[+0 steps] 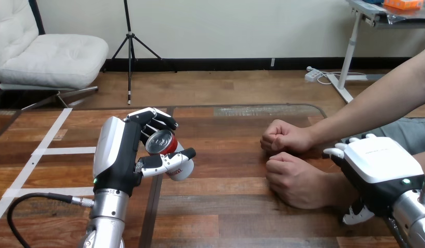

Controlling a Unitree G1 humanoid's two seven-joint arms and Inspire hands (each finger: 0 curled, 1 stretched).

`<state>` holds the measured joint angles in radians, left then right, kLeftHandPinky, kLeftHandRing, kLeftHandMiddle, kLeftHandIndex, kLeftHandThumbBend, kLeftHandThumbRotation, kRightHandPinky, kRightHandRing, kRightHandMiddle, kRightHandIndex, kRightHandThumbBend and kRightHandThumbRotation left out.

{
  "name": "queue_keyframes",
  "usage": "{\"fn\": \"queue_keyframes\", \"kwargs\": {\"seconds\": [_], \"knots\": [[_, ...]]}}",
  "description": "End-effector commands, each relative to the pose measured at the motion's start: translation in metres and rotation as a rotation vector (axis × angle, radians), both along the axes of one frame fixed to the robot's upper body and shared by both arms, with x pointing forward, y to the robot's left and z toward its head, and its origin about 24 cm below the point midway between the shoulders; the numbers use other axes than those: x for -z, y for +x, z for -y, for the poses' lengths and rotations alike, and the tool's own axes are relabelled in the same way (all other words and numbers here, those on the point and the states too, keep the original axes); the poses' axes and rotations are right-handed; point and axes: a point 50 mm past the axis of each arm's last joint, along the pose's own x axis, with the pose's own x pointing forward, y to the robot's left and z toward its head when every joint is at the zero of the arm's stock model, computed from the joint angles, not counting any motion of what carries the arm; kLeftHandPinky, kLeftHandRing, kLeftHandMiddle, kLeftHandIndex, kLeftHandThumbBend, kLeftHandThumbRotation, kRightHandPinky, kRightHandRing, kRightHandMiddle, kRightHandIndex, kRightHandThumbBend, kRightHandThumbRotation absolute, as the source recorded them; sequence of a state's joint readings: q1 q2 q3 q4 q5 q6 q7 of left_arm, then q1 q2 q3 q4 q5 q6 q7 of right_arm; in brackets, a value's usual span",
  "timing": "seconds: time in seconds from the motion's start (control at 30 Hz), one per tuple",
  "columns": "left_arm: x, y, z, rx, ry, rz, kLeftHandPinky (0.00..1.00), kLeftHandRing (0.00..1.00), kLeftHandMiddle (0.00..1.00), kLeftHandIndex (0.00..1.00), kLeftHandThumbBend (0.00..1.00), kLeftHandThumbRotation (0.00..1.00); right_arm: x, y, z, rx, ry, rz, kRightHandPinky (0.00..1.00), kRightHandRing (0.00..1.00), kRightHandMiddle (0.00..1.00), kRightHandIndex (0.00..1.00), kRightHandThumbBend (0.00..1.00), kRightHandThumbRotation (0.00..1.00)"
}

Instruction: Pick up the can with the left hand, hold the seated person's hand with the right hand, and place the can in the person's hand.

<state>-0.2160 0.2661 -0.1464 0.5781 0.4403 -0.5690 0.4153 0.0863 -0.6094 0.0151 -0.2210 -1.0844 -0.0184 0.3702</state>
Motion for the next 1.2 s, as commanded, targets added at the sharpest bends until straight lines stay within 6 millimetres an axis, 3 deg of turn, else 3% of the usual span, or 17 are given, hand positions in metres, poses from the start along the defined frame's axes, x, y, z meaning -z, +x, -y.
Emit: {"fn": "queue_keyframes", "kwargs": {"seconds": [0.0, 1.17], "knots": [[-0.0265, 0.0117, 0.0014, 0.017, -0.025, 0.120, 0.33, 0.40, 0.47, 0.49, 0.69, 0.00, -0.0147, 0.0143, -0.0001, -0.015, -0.052, 0.057, 1.00, 0.94, 0.89, 0.85, 0.83, 0.12], [-0.0286, 0.0118, -0.0025, 0.018, -0.012, 0.126, 0.32, 0.39, 0.47, 0.49, 0.68, 0.00, -0.0052, 0.0241, 0.0054, 0.046, -0.108, -0.015, 1.00, 0.92, 0.87, 0.83, 0.71, 0.13]]}}
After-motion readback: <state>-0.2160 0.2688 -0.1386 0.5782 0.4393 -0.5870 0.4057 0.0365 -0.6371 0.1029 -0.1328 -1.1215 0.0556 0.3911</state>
